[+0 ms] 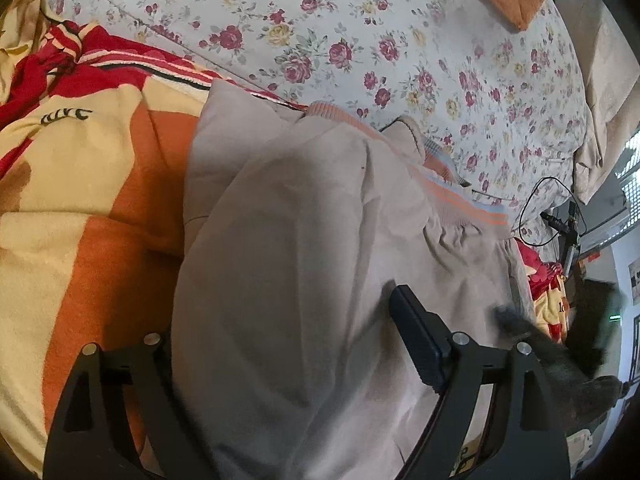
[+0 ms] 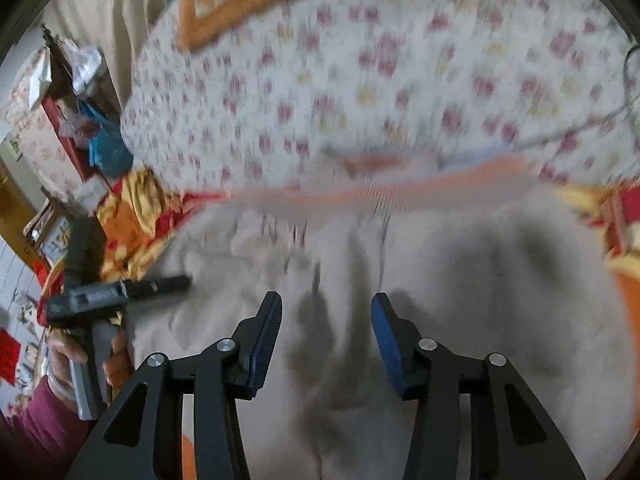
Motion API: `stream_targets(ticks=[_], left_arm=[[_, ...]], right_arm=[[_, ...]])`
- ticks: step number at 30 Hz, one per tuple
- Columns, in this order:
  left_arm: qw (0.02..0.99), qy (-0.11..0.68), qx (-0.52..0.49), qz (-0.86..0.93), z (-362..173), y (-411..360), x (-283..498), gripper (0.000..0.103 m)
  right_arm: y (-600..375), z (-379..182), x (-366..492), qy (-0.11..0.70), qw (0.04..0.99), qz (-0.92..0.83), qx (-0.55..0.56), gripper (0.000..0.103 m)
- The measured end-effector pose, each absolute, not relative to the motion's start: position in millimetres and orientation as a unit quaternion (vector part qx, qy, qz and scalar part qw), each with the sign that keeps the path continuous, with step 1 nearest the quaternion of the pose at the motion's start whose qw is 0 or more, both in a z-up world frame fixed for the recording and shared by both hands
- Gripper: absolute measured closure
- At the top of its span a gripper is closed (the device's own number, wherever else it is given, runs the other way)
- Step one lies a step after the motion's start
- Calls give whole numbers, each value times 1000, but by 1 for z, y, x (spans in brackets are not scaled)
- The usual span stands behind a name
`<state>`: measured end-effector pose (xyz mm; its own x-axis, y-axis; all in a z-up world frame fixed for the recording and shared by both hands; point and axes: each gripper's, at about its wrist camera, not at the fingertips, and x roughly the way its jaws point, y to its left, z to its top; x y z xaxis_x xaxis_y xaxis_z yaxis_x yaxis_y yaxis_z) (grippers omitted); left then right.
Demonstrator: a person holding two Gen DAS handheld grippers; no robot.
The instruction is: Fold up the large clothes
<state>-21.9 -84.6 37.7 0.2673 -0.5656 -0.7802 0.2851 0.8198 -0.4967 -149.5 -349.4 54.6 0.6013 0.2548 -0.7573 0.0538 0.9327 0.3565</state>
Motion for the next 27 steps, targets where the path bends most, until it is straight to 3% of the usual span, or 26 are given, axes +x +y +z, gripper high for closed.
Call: stream_targets(ticks=[2,8,12,18,20,21,22,24,27], left_arm=[[782,544,-130,-276,38,-83,-21,18],[776,546,-152,-277,36,-81,-19,14],[782,542,-139,-275,37,-84,-21,14],[784,540,-136,-275,37,-86,-22,13],[783,540,-136,-278,39,-85,-23,30],[782,541,-135,-280,41,-86,-23,57],[778,542,-138,-286,43,-86,-23,73],[773,541,-151,-296,48,-85,-26,82],[785,529,-126,-297,63,-93,-36,87]], right_arm=[[-341,30,-142,486,861,36,147,60],[-340,58,-149,442,878,63,174,58],[-338,33,-140,490,859,32,147,61],[-343,48,-147,466,869,39,161,61],[-345,43,-145,473,867,31,155,63],[-346,39,-143,479,864,26,153,63],[-347,30,-141,490,857,24,154,63],[-350,30,-142,486,859,24,159,63],[-358,43,-146,475,858,38,191,60]])
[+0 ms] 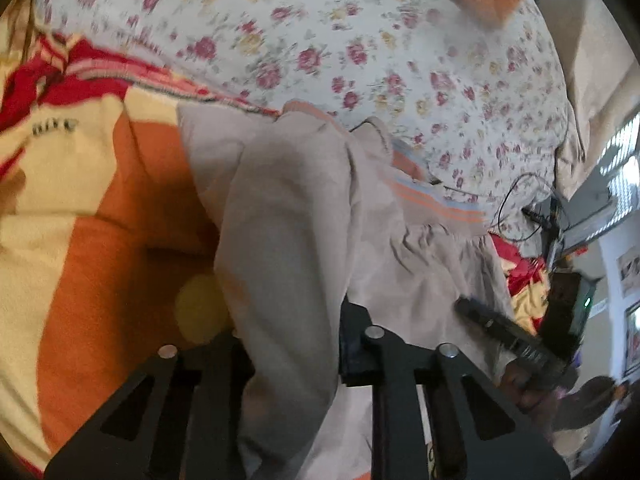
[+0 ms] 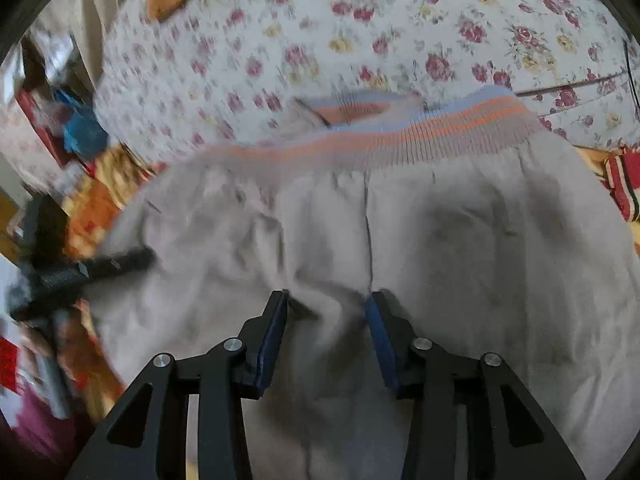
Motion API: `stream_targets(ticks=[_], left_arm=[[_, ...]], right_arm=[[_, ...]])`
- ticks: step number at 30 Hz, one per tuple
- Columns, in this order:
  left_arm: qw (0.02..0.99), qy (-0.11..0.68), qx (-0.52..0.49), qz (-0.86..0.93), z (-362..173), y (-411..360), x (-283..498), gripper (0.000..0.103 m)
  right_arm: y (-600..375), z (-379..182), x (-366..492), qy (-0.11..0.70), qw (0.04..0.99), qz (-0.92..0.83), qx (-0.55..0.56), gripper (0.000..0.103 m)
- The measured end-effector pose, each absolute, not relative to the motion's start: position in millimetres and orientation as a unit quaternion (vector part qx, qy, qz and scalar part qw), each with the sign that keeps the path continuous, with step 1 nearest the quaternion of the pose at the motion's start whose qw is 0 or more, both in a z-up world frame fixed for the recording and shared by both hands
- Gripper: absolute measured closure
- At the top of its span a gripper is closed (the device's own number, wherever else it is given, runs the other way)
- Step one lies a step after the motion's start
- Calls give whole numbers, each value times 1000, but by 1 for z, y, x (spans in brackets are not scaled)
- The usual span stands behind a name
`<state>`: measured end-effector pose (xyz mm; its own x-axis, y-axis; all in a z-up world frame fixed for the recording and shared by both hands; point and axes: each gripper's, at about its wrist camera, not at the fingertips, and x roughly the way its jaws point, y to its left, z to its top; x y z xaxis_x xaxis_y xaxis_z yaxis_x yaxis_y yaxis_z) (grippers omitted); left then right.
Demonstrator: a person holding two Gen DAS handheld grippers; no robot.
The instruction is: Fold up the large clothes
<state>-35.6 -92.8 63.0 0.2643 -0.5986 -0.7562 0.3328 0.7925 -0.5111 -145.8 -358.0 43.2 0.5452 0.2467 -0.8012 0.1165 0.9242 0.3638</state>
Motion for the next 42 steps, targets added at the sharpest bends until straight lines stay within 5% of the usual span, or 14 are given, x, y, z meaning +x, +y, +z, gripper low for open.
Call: stream_targets(ticks=[10,12,20,23,25,30,34,42], left_arm=[[781,533,-105,-309,117,-138,-55,92],[777,530,-97,-325,137,-165,-60,92],[743,528,-33,-410,148,-316,-100,92],[695,569,-24,-440,102,-355,-119,76],[672,588,-37,-449,80,-359,-127,55],[690,542,-49,-477,123,-318,-141,19],[730,495,-11,-471,157,-277,-147,19],[749,533,34,-393,101,-235,-146,19]], right_arm=[[-408,55,-167,454,850,6,266,55],[-433,64,-179,445,848,-33,286,48],[-522,52,-222,404,796,-82,444,49],[-539,49,-233,389,786,-108,468,47],[-546,48,-238,381,781,-118,480,47],[-555,61,-249,341,787,-97,505,46],[-534,87,-241,322,825,-62,461,29],[-473,132,-207,331,891,-12,310,25]])
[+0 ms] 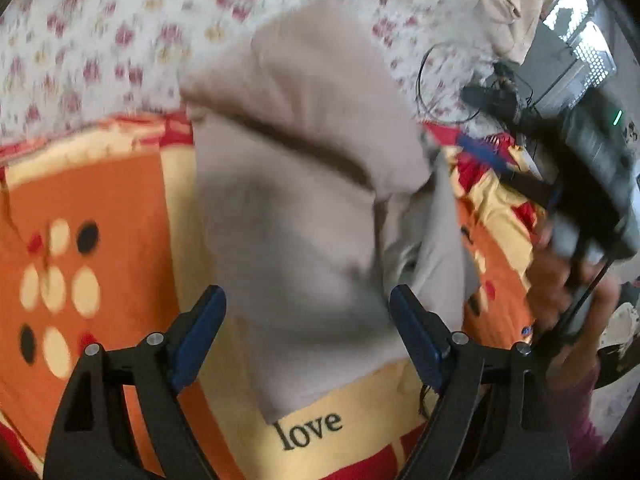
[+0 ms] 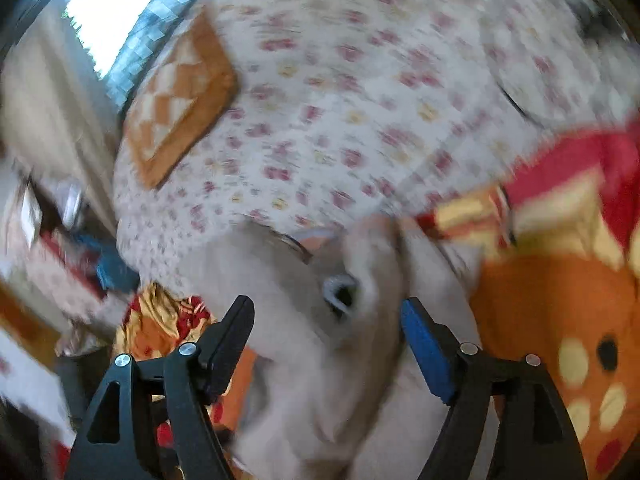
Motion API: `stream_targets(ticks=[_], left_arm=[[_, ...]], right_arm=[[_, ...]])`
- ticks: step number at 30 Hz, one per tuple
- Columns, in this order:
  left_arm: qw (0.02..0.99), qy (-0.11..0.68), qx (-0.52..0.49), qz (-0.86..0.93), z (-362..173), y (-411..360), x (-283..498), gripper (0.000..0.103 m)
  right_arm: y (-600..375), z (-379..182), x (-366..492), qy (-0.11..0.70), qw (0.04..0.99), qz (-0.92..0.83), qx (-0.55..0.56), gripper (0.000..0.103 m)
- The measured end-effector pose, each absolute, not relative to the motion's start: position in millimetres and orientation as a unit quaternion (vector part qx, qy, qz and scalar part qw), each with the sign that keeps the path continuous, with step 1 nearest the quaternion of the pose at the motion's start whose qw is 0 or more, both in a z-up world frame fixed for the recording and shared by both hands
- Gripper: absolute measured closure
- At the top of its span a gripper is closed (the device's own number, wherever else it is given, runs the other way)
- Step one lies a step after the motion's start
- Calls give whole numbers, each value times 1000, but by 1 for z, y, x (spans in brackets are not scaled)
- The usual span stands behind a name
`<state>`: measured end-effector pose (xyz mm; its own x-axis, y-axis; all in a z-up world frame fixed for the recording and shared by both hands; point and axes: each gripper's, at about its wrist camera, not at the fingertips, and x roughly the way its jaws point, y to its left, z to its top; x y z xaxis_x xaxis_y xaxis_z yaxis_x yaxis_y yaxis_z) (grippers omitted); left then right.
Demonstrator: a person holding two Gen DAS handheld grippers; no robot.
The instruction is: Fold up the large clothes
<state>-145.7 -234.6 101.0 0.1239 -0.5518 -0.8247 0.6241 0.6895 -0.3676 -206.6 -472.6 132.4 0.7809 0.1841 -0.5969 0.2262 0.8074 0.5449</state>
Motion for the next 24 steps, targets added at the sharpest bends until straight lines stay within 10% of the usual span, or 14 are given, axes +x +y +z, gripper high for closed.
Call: stream_targets(ticks=[8,9,10,13,20,24], left_arm=[[746,538,10,-392,82,-233,-151,19],[746,539,7,-391,81,-231,-152,19],[746,540,3,-389,80,-229,-151,19],[747,542,-6,-384,73,-234,-152,19],[748,546,27,-377,64,-257,-166,19],[753,545,10,-368,78,-252,-149,19]], right_arm=[[-417,106,-138,430,888,31,157,19],[-417,104,-139,427,891,30,148,42],[-419,103,-138,422,895,15,144,94],[-459,102,-148,395,888,-20,233,101],[-516,42,-160,424,842,-103,317,99],[-528,78,-181,397,849,-121,329,61]])
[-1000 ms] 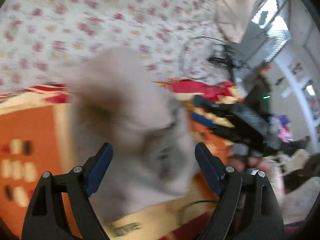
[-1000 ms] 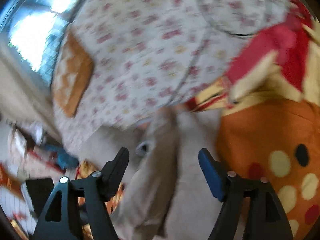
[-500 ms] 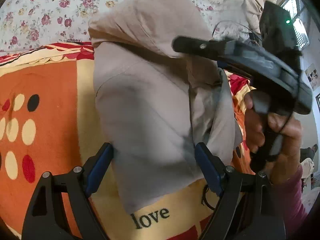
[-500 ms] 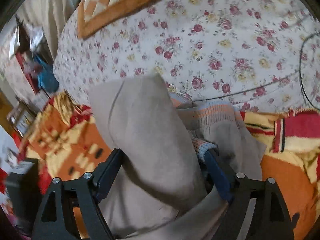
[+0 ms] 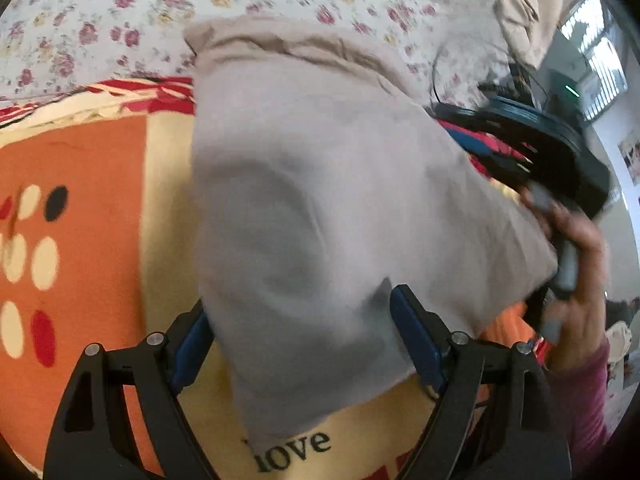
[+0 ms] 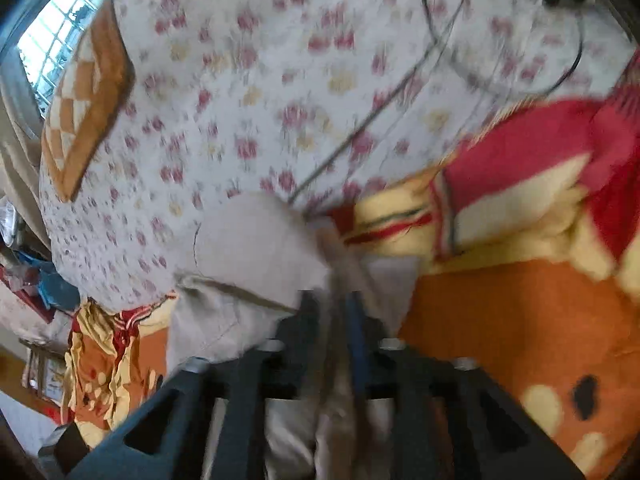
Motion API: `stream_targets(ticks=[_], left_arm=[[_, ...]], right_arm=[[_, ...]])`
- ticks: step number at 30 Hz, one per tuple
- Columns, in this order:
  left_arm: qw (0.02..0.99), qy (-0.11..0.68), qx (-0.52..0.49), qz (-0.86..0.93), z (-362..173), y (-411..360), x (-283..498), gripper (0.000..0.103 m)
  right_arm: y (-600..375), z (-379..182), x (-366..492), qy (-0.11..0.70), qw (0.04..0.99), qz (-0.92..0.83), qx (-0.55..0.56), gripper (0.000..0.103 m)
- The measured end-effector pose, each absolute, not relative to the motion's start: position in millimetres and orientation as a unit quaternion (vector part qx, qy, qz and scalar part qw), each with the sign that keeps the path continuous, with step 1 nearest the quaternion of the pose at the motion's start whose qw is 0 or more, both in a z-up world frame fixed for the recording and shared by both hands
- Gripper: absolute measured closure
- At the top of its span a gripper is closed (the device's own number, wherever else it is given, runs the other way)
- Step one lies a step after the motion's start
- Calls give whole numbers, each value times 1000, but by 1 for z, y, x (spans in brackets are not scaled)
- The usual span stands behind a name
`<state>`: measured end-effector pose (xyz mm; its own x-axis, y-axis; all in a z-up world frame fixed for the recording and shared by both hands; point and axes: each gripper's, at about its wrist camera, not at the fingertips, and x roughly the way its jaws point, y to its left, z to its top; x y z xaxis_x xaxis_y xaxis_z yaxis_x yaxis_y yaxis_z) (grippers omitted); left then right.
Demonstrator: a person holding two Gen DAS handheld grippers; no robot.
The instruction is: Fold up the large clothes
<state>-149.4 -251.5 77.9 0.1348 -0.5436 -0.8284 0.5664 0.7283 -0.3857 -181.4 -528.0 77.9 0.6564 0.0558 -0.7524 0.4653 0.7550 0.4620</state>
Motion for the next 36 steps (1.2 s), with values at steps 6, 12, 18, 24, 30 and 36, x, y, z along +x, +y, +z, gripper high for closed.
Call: stream_targets(ticks=[6,12,18,24,30,36], left_arm=[[796,498,1,-344,101,-263,-112,19],[818,503,24,-279,78,-302,-58,19],[821,509,-5,-259,52,-330,-24,14],[828,496,29,-261,44,-340,-33,7],[826,486,32,-284,65,-306,-58,7],[819,492,60,-290,71,-292,-94,7]], right_arm=[[-510,110,-191,408,860,-80,298,27],[-504,83,-157,412,857,-76,300,28],[-526,63,-143,413,848,-81,321,101],[-538,36,-155,455,824,-111,320,92],[-516,104,-201,423,844,-47,325,16],[-466,82,-203,481,837,-35,259,90]])
